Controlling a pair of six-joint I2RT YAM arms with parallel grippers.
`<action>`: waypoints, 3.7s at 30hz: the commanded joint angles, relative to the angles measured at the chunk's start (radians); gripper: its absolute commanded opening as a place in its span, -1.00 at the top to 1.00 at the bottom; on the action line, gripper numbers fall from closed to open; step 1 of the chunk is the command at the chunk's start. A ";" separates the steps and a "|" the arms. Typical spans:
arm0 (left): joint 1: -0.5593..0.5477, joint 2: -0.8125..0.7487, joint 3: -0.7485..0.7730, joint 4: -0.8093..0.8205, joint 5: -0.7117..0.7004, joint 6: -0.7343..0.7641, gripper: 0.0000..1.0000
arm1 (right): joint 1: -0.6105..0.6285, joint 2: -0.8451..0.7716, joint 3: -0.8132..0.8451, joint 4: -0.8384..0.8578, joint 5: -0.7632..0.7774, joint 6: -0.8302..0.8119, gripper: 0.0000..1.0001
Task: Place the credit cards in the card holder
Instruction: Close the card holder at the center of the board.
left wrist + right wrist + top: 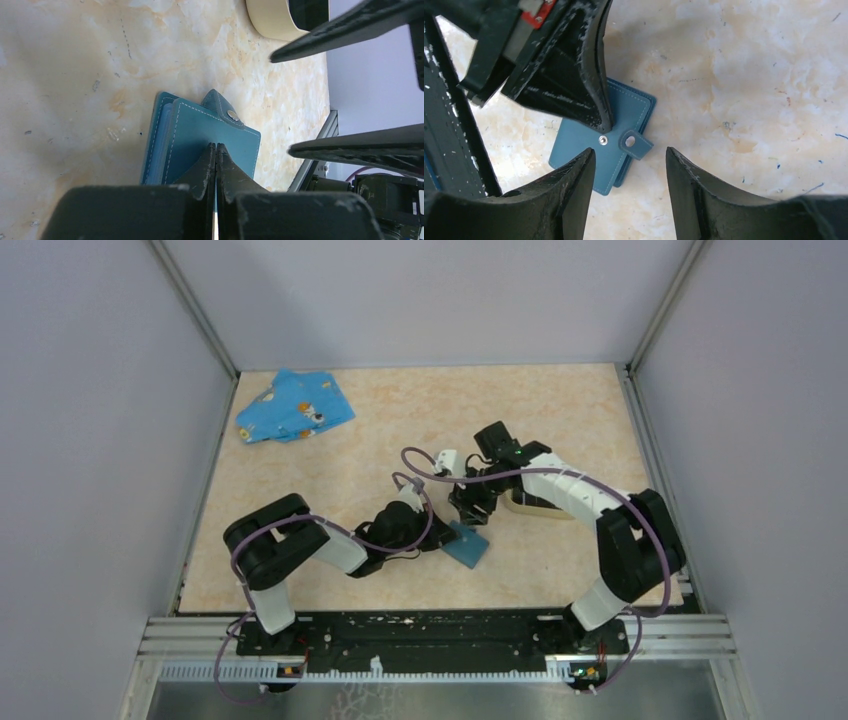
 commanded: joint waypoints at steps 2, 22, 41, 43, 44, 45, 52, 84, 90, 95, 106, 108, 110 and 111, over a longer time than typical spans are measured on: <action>0.000 0.048 -0.033 -0.075 0.004 0.014 1.00 | 0.044 0.095 0.081 -0.024 0.054 0.080 -0.06; 0.000 0.054 -0.048 -0.041 0.010 0.003 1.00 | 0.084 0.183 0.125 -0.007 0.144 0.186 0.07; 0.000 0.055 -0.053 -0.037 0.013 0.005 1.00 | 0.090 0.154 0.123 -0.011 0.138 0.194 0.74; 0.000 0.056 -0.053 -0.036 0.013 0.006 1.00 | 0.089 0.150 0.115 -0.017 0.125 0.192 0.74; 0.000 0.055 -0.054 -0.036 0.013 0.006 1.00 | 0.086 0.150 0.111 -0.018 0.114 0.193 0.74; 0.000 0.055 -0.054 -0.036 0.014 0.006 1.00 | 0.082 0.149 0.108 -0.019 0.101 0.194 0.72; 0.000 0.054 -0.055 -0.033 0.013 0.005 1.00 | 0.066 0.154 0.108 -0.004 0.092 0.210 0.54; 0.000 0.047 -0.063 -0.031 0.011 0.001 1.00 | -0.005 0.025 0.004 0.034 0.011 0.183 1.00; 0.000 0.064 -0.058 -0.008 0.023 -0.012 1.00 | -0.007 -0.052 -0.118 0.096 -0.018 0.139 1.00; 0.000 0.077 -0.049 -0.003 0.034 -0.013 1.00 | 0.005 -0.032 -0.145 0.138 -0.026 0.156 1.00; 0.001 0.075 -0.046 -0.007 0.034 -0.010 1.00 | 0.051 -0.011 -0.142 0.169 -0.029 0.205 1.00; 0.000 0.076 -0.048 -0.007 0.034 -0.009 1.00 | 0.057 -0.002 -0.145 0.163 -0.025 0.202 1.00; 0.000 0.074 -0.048 -0.007 0.032 -0.009 1.00 | 0.061 0.004 -0.147 0.158 -0.022 0.197 1.00; 0.000 0.075 -0.048 -0.007 0.031 -0.009 1.00 | 0.064 0.006 -0.149 0.154 -0.019 0.194 1.00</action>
